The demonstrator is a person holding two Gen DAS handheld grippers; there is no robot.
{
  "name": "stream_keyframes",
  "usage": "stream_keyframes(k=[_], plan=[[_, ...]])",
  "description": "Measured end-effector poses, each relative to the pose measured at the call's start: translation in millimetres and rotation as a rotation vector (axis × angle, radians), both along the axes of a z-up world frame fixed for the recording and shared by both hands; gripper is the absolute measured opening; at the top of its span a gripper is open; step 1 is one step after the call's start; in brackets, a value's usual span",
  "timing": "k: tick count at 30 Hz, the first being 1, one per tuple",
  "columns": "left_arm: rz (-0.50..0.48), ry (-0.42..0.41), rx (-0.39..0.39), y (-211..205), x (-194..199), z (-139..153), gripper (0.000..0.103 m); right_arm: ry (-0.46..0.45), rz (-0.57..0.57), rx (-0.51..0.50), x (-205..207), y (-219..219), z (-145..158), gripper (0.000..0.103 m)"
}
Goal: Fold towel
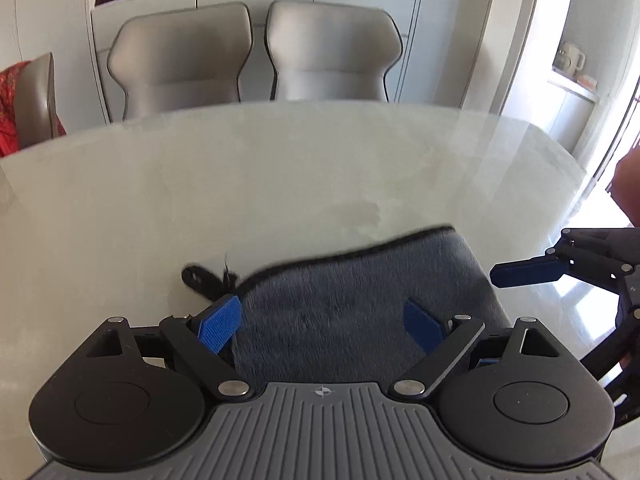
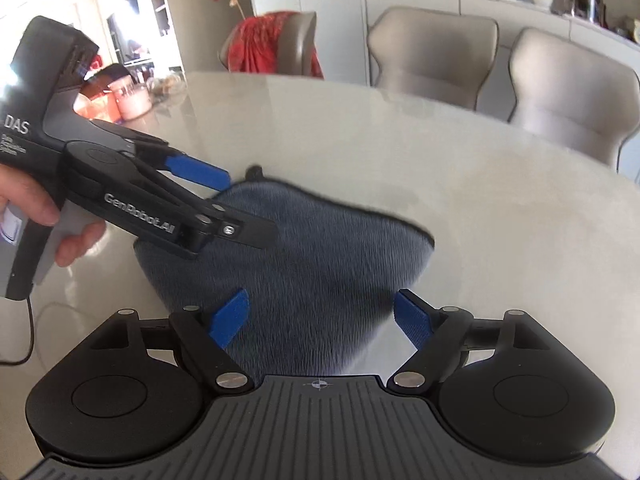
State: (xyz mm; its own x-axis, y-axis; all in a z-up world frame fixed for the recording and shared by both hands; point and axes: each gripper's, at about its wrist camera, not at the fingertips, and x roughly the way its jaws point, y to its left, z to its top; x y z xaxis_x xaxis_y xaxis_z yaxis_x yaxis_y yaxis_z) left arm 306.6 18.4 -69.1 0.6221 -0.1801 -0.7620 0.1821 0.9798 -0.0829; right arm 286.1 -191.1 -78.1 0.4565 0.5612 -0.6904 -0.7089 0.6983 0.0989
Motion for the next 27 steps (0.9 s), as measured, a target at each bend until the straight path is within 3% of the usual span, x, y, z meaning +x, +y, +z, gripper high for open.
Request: stream_keyframes(k=[6,9,17,22,27], plan=[[0.034,0.064,-0.019,10,14,-13,0.091,-0.029,0.104,-0.067,16,26,-3,0.081],[0.025,0.088,-0.003,10,15,-20,0.091,-0.010,0.097,-0.109,23,30,-9,0.081],[0.035,0.093,0.003,13,11,-27,0.098,0.016,0.055,-0.105,26,20,-11,0.083],[0.050,0.074,0.031,14,3,-15,0.097,0.004,-0.016,-0.140,23,20,2,0.084],[0.050,0.031,0.049,16,-30,13,0.097,-0.021,-0.071,-0.158,3,21,20,0.093]])
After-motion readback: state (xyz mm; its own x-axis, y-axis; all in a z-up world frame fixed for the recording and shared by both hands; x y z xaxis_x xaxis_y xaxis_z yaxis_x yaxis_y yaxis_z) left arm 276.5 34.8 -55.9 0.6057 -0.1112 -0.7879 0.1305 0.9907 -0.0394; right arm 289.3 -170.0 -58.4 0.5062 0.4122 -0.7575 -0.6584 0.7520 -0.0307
